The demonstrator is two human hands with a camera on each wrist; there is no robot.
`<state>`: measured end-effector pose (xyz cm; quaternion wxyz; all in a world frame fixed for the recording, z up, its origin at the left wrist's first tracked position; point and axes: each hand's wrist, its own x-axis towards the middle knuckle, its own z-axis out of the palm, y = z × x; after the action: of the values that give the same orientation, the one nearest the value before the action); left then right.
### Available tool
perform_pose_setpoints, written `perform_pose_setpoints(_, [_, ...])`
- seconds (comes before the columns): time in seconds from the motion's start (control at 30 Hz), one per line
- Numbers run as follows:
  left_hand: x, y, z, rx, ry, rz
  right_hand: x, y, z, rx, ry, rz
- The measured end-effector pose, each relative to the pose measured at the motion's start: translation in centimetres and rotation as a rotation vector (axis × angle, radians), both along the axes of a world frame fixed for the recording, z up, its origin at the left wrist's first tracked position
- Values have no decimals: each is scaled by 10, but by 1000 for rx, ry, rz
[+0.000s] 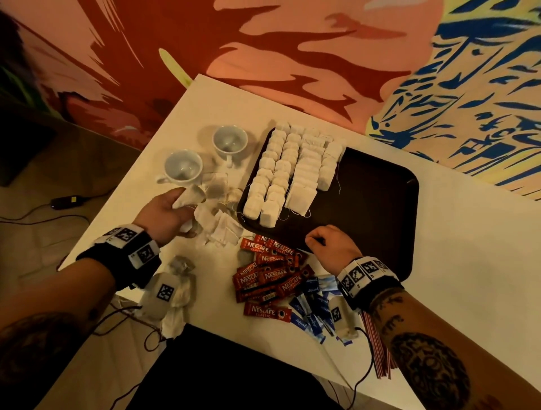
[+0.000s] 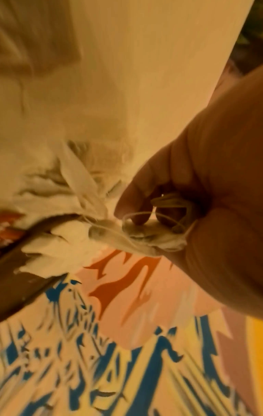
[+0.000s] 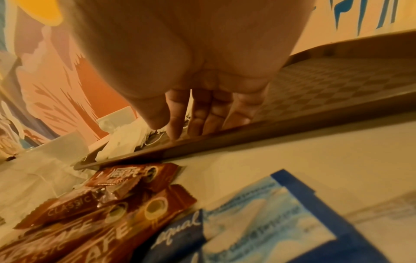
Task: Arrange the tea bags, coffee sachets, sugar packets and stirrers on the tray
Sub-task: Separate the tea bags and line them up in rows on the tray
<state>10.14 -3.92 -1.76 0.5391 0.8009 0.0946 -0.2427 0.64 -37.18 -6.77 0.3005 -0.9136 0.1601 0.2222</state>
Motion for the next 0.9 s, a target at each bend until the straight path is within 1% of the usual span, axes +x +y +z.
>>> perform_pose_setpoints(0.1, [3, -11, 11, -123, 7, 89, 0, 1, 4, 11, 2, -12])
perform_pose_setpoints(0.23, [10, -22, 21, -185, 24, 150, 3, 3, 12, 24, 5, -15])
perform_pose_setpoints(0.37, [11, -29, 33, -253, 35, 181, 6, 7, 19, 11, -37, -15])
perform_pose_setpoints(0.53, [11, -37, 43, -207, 20, 143, 11, 14, 27, 34, -110, -18])
perform_pose_setpoints(0.67, [15, -40, 51, -235, 6, 188, 14, 23, 38, 81, -185, -6])
perform_pose_setpoints(0.77, [18, -46, 51, -277, 48, 219, 18, 32, 50, 147, -265, 15])
perform_pose_setpoints(0.9, [15, -67, 57, -338, 102, 207, 25, 52, 76, 360, -375, -4])
